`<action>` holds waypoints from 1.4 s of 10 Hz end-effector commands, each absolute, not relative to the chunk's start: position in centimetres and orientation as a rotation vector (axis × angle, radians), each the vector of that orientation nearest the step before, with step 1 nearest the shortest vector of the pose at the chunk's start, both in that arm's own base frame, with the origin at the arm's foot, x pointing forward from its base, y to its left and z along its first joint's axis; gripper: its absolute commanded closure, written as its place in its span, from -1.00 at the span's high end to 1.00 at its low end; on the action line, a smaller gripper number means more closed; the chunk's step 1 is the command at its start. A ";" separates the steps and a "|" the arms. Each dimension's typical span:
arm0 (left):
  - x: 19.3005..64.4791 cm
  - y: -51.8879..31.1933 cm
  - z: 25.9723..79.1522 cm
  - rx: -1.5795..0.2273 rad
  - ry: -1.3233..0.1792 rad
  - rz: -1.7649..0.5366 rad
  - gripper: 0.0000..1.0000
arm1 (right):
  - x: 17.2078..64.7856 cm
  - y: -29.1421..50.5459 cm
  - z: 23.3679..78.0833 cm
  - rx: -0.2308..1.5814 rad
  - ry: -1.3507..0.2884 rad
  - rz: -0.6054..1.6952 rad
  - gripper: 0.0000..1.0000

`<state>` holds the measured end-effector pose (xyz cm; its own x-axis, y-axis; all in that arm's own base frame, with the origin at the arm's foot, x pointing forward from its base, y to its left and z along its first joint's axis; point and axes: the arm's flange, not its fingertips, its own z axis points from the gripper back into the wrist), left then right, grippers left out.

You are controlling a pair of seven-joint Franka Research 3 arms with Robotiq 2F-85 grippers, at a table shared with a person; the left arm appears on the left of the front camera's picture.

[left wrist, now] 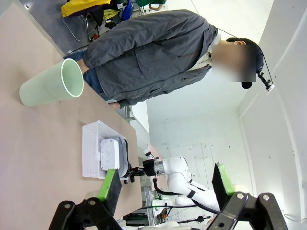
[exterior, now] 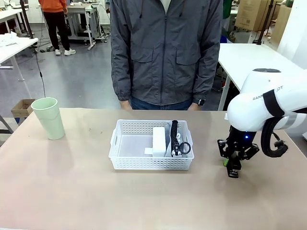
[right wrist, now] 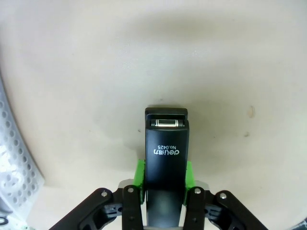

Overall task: Efficiently arrange items inside the basket to fit them all.
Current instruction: Pick up the Stapler and place it inside the Organizing basket.

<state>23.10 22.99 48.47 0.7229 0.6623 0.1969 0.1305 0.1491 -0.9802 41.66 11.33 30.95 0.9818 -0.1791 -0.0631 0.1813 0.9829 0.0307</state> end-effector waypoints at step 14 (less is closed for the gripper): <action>23.0 22.9 48.6 -1.411 -0.734 0.417 1.00 | 36.5 -1.4 40.5 0.664 -0.302 0.487 -1.00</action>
